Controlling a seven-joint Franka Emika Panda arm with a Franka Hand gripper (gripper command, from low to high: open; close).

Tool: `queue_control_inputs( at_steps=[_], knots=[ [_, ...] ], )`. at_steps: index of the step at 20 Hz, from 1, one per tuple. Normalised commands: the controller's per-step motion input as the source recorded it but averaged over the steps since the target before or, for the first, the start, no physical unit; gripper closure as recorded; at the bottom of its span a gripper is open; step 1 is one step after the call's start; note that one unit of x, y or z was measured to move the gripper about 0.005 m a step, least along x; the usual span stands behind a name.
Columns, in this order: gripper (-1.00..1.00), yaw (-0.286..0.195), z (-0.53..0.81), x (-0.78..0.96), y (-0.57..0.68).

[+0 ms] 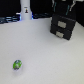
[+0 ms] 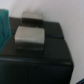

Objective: Open the kcup holder, insert the kcup into the holder, and close the kcup holder

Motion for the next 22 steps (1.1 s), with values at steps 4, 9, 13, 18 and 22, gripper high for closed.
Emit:
queue_control_inputs(
  at_steps=[4, 9, 13, 18, 22],
  knots=[
    [-1.0, -0.101, -0.36, -0.16, 0.48],
    [-1.0, -0.072, -0.38, -0.13, 0.4],
    [-1.0, -0.049, -0.38, -0.13, 0.35],
    [-1.0, -0.049, -0.42, -0.19, 0.24],
    [-1.0, -0.034, -0.4, -0.3, 0.09]
  ],
)
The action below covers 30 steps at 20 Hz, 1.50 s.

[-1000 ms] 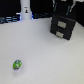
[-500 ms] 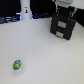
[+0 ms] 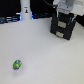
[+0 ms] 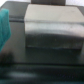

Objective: Open the kcup holder, insert the kcup into the holder, and close the kcup holder

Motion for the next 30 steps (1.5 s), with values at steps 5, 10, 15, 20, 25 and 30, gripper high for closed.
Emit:
queue_control_inputs(
  at_steps=[5, 10, 15, 20, 25, 30],
  knots=[
    [1.0, -0.028, -0.32, -0.35, 0.01],
    [1.0, -0.019, -0.02, -0.08, 0.0],
    [1.0, -0.007, 0.01, 0.06, 0.01],
    [1.0, -0.027, 0.08, 0.41, -0.15],
    [1.0, -0.063, 0.2, 0.83, -0.26],
    [1.0, -0.053, 0.09, 0.96, -0.29]
  ],
)
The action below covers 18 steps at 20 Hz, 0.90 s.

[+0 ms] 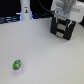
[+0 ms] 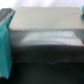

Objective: Open the kcup holder, insert the kcup into the holder, and close the kcup holder

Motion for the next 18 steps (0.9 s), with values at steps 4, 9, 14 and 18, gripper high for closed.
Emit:
queue_control_inputs(
  at_steps=[4, 9, 14, 18],
  knots=[
    [1.0, -0.063, 0.19, 0.95, -0.3],
    [1.0, -0.067, 0.18, 0.95, -0.36],
    [1.0, -0.072, 0.18, 0.93, -0.4],
    [1.0, -0.077, 0.14, 0.92, -0.43]
  ],
)
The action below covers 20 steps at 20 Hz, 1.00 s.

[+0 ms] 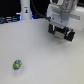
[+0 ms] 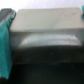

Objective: Open the kcup holder, insert the kcup into the holder, and close the kcup holder

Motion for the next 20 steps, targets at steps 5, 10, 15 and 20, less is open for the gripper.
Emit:
queue_control_inputs(
  at_steps=[5, 10, 15, 20],
  knots=[
    [1.0, -0.077, 0.11, 0.91, -0.46],
    [1.0, -0.076, 0.1, 0.84, -0.44],
    [-1.0, -0.072, 0.16, 0.23, -0.01],
    [-1.0, -0.153, 0.34, 0.37, -0.26]
  ],
)
